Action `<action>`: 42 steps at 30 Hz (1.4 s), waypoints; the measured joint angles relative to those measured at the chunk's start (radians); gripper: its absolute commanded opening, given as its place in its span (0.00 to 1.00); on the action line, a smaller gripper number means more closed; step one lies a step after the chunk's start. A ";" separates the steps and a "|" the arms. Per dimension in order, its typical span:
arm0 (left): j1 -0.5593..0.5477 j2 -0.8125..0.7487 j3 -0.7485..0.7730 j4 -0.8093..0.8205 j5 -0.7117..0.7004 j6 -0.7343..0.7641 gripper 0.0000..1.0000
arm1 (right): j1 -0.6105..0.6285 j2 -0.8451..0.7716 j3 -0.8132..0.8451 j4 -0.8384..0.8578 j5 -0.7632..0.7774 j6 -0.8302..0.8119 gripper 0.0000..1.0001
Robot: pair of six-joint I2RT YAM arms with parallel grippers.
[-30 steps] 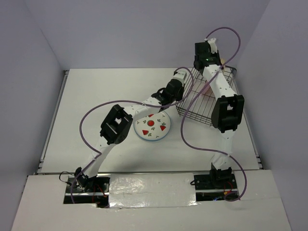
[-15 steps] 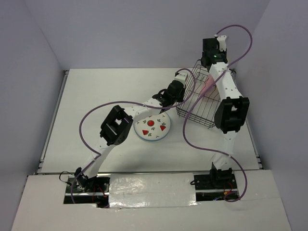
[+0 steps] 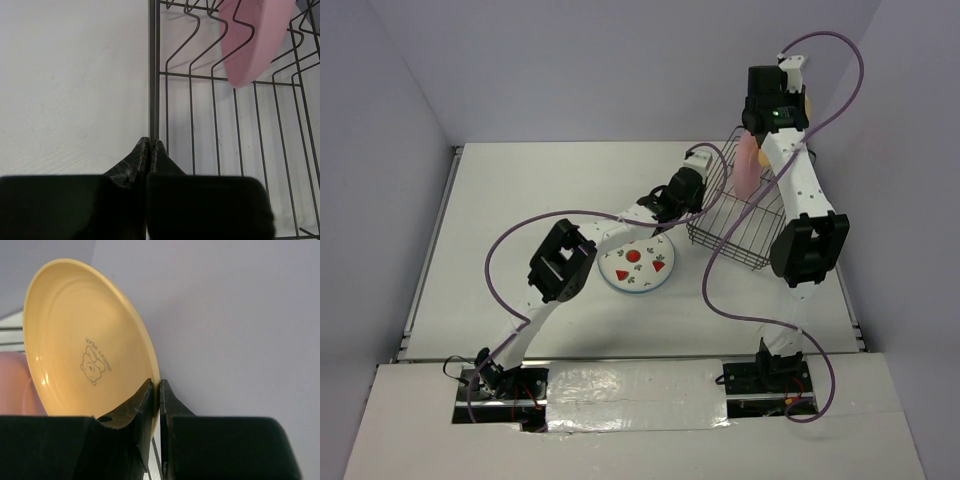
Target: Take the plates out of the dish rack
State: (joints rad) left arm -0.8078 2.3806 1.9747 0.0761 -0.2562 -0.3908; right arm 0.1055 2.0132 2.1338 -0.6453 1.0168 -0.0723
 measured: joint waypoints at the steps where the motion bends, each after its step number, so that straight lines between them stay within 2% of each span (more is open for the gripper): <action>1: -0.001 0.000 0.002 -0.004 0.003 0.000 0.16 | 0.004 -0.018 0.000 0.007 0.004 -0.003 0.00; 2: -0.002 0.000 0.005 -0.006 0.008 -0.002 0.28 | 0.008 -0.029 0.006 0.010 0.010 -0.005 0.00; 3: -0.002 0.000 0.006 -0.010 0.016 -0.002 0.33 | 0.011 -0.035 0.024 0.011 0.017 -0.007 0.00; 6: -0.007 0.000 0.006 -0.021 0.048 -0.004 0.44 | 0.016 -0.037 0.088 0.018 0.024 -0.007 0.00; 12: -0.020 -0.003 0.006 -0.032 0.060 -0.003 0.48 | 0.017 -0.043 0.097 0.034 0.080 -0.023 0.00; 17: -0.021 -0.013 0.006 -0.055 0.060 -0.001 0.53 | 0.017 -0.050 0.084 0.021 0.065 0.011 0.00; 21: -0.024 -0.031 0.006 -0.074 0.055 0.007 0.67 | 0.019 -0.101 0.047 0.017 -0.031 0.062 0.00; 24: -0.025 -0.050 0.006 -0.085 0.046 0.024 0.72 | 0.031 -0.165 -0.003 0.033 -0.092 0.073 0.00; 29: -0.026 -0.105 -0.005 -0.095 0.014 0.039 0.84 | 0.103 -0.191 -0.012 0.098 -0.097 0.046 0.00; 31: -0.026 -0.152 -0.039 -0.095 -0.003 0.051 0.90 | 0.132 -0.174 -0.012 0.104 -0.097 0.041 0.00; 36: -0.027 -0.297 -0.176 -0.095 -0.063 0.067 0.94 | 0.157 -0.119 -0.016 0.093 -0.122 0.057 0.00; 42: -0.027 -0.597 -0.496 -0.098 -0.161 0.073 0.94 | 0.171 -0.109 -0.015 0.050 -0.275 0.124 0.00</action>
State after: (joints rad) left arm -0.8349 1.7832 1.4784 -0.0219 -0.4171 -0.3180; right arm 0.2760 1.9038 2.1189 -0.5957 0.7414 0.0517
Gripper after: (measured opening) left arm 0.946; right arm 0.098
